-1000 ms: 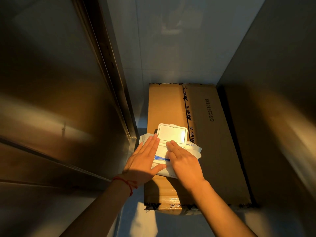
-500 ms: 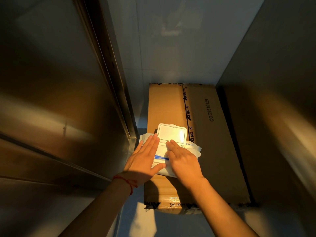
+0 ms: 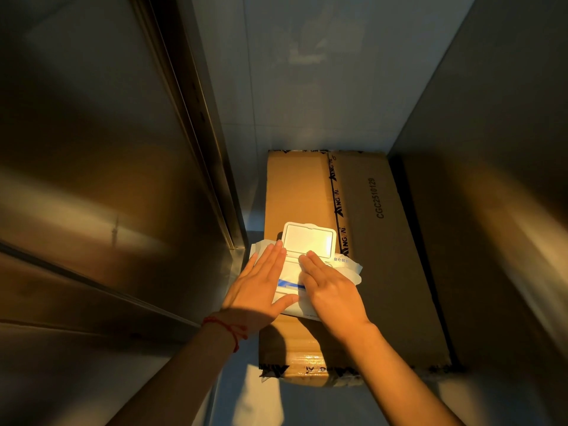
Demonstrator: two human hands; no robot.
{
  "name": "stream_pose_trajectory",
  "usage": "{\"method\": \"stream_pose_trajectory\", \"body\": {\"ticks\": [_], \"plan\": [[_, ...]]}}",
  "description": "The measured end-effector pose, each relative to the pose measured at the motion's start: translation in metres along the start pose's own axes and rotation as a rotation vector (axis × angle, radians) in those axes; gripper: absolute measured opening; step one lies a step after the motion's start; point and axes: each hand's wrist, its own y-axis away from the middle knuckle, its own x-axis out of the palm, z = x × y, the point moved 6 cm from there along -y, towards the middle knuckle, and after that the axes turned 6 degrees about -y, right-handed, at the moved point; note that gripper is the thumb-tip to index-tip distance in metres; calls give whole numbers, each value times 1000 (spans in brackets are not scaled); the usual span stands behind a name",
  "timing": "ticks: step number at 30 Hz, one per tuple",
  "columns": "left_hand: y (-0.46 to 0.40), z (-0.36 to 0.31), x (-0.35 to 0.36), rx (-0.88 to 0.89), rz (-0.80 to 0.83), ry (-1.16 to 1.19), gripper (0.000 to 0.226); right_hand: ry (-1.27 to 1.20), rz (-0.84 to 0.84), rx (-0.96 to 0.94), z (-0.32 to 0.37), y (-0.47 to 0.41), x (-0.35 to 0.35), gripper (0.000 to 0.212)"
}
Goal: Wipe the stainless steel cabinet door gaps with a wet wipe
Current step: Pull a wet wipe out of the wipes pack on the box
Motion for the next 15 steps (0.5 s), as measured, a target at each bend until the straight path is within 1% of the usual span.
{"method": "stream_pose_trajectory", "body": {"ticks": [5,9,11,15], "plan": [[0,0,0,0,-8,23,81,64,17,41,2,-3,0,63],[0,0,0,11,-18,25,79,92,53,66,5,-4,3,55],[0,0,1,7,-21,27,79,117,43,64,5,-3,4,53],[-1,1,2,0,-21,27,81,144,29,29,5,-5,3,54]]}}
